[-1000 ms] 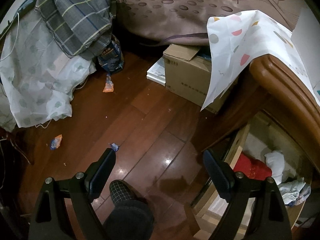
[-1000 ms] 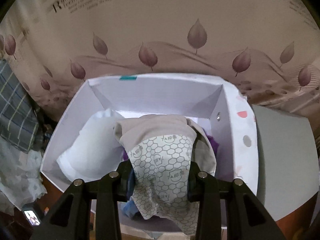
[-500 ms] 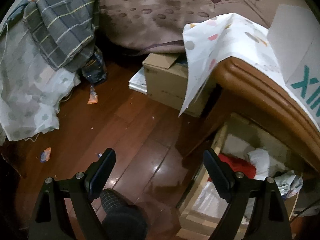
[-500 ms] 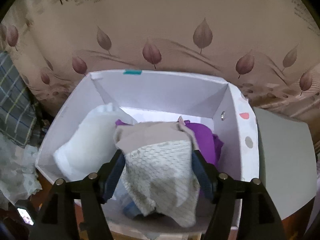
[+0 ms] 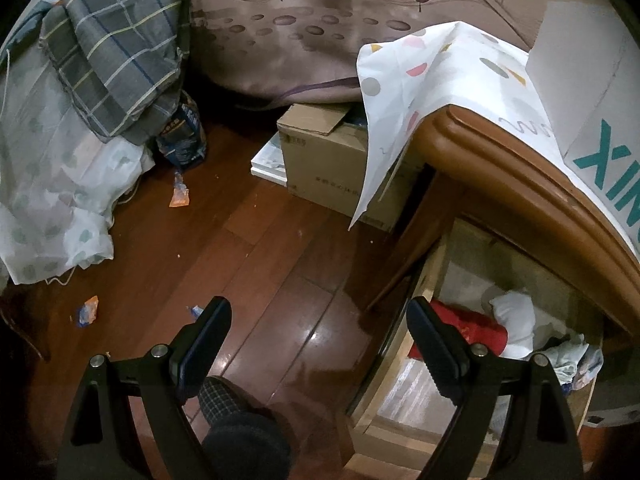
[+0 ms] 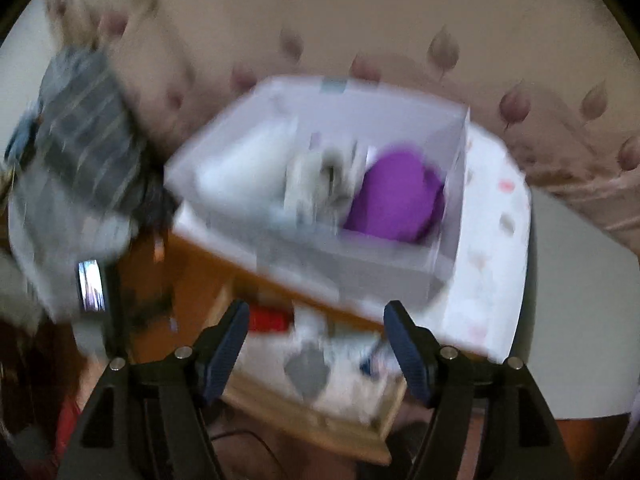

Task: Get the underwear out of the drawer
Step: 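Move the right tool back into the drawer over the pink floral underwear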

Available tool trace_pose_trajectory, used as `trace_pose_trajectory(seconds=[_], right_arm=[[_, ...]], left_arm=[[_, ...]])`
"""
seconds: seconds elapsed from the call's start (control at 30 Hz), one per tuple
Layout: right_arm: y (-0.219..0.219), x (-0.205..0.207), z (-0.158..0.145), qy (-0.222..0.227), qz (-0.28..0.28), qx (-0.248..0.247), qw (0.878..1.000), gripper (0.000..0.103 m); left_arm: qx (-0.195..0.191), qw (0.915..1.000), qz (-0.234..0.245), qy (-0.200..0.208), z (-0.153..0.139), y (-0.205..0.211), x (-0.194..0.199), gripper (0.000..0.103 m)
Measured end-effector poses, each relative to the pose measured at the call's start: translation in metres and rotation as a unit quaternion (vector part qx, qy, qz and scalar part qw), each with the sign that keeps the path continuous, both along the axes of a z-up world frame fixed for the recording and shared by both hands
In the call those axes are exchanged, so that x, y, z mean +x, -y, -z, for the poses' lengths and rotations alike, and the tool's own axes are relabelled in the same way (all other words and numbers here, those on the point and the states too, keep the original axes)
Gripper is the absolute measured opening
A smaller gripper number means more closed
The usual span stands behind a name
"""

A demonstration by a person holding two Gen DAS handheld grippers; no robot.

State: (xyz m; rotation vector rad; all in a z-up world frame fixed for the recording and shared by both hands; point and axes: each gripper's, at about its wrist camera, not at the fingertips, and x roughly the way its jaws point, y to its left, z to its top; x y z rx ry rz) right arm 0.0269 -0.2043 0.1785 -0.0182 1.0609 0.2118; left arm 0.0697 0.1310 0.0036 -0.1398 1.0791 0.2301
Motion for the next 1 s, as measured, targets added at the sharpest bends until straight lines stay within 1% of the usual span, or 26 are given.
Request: trace_pose_trajectory(seconds=[0.07, 0.1, 0.23, 0.27, 0.37, 0.47, 0.53, 0.63, 0.83, 0.97, 1.0], right_arm=[[0.002, -0.011, 0.03, -0.032, -0.024, -0.022, 0.999, 0.071], [0.003, -0.016, 0.049, -0.052, -0.036, -0.037, 0.997, 0.071], [0.01, -0.02, 0.113, -0.105, -0.044, -0.083, 0.99, 0.071], [0.011, -0.019, 0.128, -0.111, -0.049, -0.096, 0.988, 0.071], [0.009, -0.018, 0.158, -0.105, -0.083, -0.129, 0.983, 0.071], [0.006, -0.017, 0.186, -0.096, -0.128, -0.178, 0.971, 0.071], [0.007, -0.013, 0.198, -0.088, -0.154, -0.206, 0.962, 0.071], [0.008, -0.007, 0.21, -0.083, -0.19, -0.224, 0.952, 0.071], [0.004, 0.004, 0.23, -0.079, -0.261, -0.273, 0.922, 0.071], [0.0, 0.012, 0.244, -0.084, -0.297, -0.305, 0.901, 0.07], [0.0, 0.013, 0.247, -0.087, -0.302, -0.311, 0.897, 0.07]], left_arm=[[-0.003, 1.0, -0.001, -0.004, 0.0, -0.001, 0.0, 0.087], [-0.008, 1.0, -0.001, -0.006, 0.001, -0.001, 0.001, 0.087], [-0.009, 0.9999, -0.003, -0.014, 0.003, -0.003, 0.002, 0.087], [-0.009, 0.9998, -0.004, -0.017, 0.005, -0.004, 0.003, 0.087], [-0.014, 0.9995, -0.008, -0.028, 0.009, -0.006, 0.004, 0.087], [-0.015, 0.9993, -0.008, -0.032, 0.011, -0.007, 0.005, 0.087], [-0.01, 0.9994, -0.007, -0.032, 0.011, -0.006, 0.006, 0.087], [-0.006, 0.9995, -0.002, -0.03, 0.011, -0.004, 0.006, 0.087], [-0.001, 0.9993, 0.009, -0.036, 0.014, 0.001, 0.008, 0.087], [0.003, 0.9993, 0.013, -0.035, 0.013, 0.002, 0.009, 0.087], [0.004, 0.9993, 0.015, -0.035, 0.013, 0.002, 0.009, 0.087]])
